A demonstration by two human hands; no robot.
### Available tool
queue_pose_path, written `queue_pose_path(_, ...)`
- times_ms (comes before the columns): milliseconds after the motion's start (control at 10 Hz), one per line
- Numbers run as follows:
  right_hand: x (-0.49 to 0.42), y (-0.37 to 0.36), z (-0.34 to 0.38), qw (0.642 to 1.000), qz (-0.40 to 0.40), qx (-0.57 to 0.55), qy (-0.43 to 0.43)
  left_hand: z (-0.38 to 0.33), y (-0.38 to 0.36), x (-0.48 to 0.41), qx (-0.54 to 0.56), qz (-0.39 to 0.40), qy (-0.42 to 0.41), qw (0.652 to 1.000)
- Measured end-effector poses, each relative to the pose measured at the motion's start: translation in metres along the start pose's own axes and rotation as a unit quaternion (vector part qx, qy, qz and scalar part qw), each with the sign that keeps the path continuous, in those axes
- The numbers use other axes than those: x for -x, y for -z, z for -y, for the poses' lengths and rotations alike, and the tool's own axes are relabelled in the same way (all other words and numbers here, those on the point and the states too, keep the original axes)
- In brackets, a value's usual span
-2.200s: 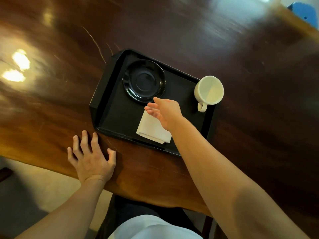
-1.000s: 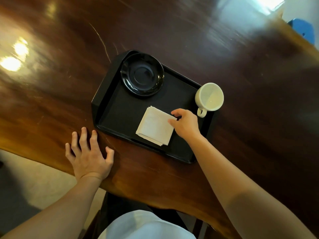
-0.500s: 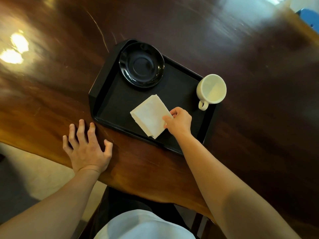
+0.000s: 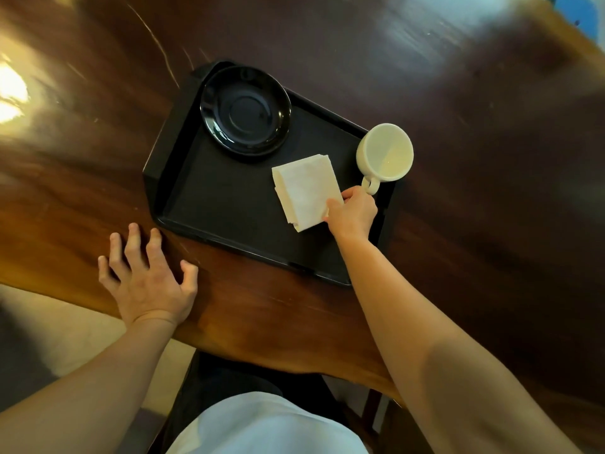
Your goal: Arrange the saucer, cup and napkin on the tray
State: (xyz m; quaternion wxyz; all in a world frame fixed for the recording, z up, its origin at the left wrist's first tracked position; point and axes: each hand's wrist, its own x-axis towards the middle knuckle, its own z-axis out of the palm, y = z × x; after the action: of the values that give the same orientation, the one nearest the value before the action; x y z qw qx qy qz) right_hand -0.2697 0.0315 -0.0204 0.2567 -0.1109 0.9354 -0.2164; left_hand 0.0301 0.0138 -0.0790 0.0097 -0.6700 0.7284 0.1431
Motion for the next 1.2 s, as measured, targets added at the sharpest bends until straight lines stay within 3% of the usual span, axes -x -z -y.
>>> queue_pose_path(200,0.031,-0.011,-0.001,0.972,-0.03,0.197,0.121,0.001,0.0,0.0,0.002,-0.005,-0.001,1.0)
queue_pose_path(300,0.041,-0.017,-0.001,0.957,-0.017,0.229,0.177,0.0,0.0,0.0,0.0,-0.008,-0.003,1.0)
queue_pose_path(400,0.046,-0.023,-0.001,0.94,0.055,0.227,0.25,0.0,-0.001,0.0,-0.001,-0.009,-0.002,1.0)
queue_pose_path(900,0.033,-0.029,-0.006,0.936,0.041,0.233,0.261,0.001,-0.002,0.001,-0.008,-0.004,-0.005,1.0)
queue_pose_path(1200,0.064,-0.016,-0.016,0.929,0.118,0.238,0.257,0.001,0.005,0.001,-0.035,0.05,-0.015,0.998)
